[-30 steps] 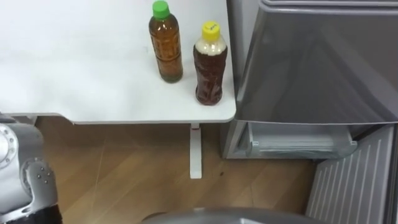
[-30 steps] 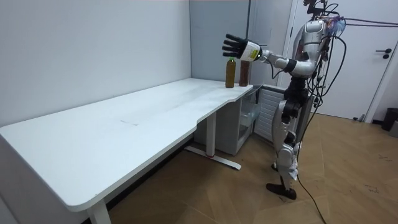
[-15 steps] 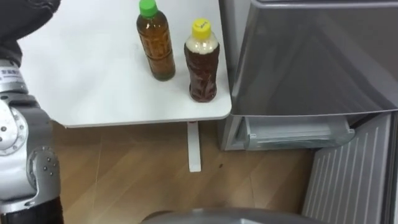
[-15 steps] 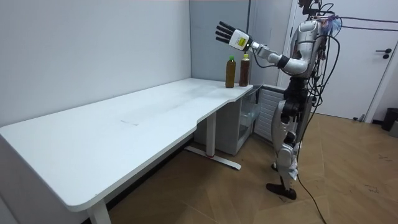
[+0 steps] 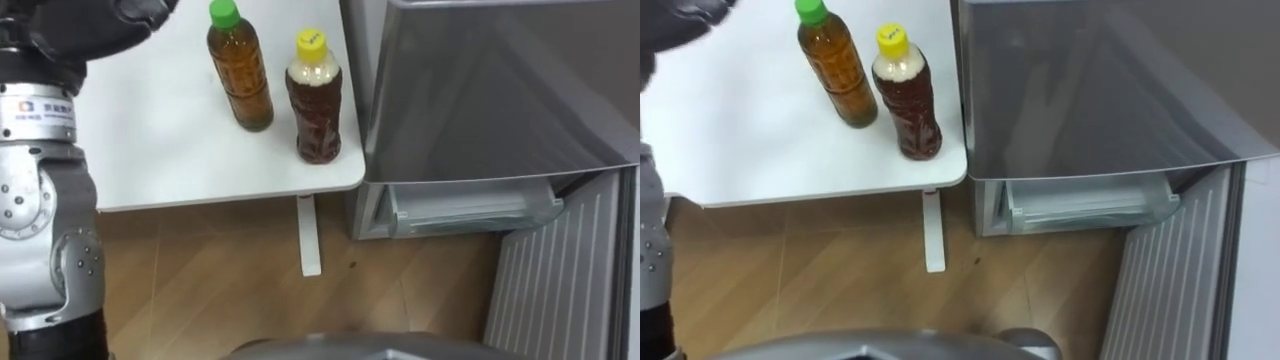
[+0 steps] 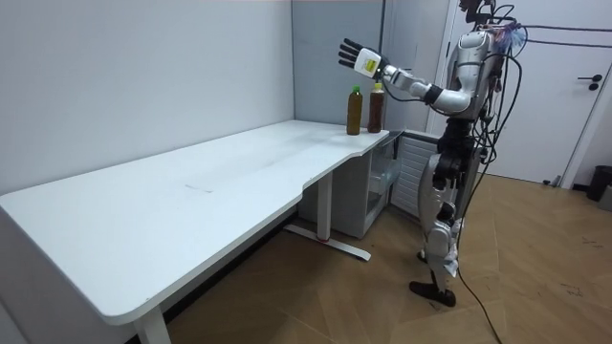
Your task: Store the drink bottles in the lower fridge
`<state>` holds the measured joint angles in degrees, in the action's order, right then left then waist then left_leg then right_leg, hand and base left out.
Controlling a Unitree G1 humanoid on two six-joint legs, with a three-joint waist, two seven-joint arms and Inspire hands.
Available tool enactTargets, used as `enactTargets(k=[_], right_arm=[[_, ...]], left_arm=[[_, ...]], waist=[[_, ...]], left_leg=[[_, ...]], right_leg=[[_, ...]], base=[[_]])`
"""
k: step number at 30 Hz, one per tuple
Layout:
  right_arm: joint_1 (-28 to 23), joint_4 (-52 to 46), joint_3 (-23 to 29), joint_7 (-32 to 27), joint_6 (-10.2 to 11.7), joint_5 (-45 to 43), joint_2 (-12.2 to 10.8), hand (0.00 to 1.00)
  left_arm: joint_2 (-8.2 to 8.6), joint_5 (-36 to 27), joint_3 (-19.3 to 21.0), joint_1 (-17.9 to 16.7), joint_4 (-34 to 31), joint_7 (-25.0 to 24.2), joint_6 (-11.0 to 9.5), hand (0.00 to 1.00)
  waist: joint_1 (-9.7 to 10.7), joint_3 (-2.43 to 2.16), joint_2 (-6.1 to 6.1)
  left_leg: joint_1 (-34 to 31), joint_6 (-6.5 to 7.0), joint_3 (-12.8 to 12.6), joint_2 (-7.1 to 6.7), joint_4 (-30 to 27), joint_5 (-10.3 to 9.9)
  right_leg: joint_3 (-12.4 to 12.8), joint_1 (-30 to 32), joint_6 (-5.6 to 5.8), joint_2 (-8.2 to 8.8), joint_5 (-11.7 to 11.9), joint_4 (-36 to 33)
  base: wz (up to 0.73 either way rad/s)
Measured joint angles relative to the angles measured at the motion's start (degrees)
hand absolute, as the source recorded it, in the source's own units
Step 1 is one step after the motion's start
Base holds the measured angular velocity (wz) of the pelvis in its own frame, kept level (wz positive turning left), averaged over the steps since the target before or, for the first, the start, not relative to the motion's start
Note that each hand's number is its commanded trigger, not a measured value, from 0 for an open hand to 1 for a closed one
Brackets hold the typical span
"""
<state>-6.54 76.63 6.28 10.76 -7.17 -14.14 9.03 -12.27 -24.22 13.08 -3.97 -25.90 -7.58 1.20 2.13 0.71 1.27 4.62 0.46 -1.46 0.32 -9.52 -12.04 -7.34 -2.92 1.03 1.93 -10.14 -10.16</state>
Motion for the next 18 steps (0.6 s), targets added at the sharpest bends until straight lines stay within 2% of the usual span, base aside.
enactTargets(k=[8,18], right_arm=[[0.7,-0.6,0.0,-0.2,-0.4,0.0,0.0,0.0],[0.9,-0.6,0.0,-0.8,-0.3,0.0,0.0,0.0]], left_arm=[[0.01,-1.1,-2.7,0.0,0.0,-7.4,3.7,0.0],[0.01,-1.0,-3.5,0.0,0.0,-11.1,3.8,0.0]], waist=[[0.7,-0.04,0.09],[0.7,-0.18,-0.08]], left_leg=[[0.2,-0.01,-0.4,0.04,0.0,0.0],[0.7,-0.01,-0.4,0.05,0.0,0.0]], right_leg=[[0.2,0.1,-0.09,0.03,-0.1,-0.4],[0.1,0.0,-0.09,0.03,-0.1,-0.5]], base=[[-0.01],[0.0]])
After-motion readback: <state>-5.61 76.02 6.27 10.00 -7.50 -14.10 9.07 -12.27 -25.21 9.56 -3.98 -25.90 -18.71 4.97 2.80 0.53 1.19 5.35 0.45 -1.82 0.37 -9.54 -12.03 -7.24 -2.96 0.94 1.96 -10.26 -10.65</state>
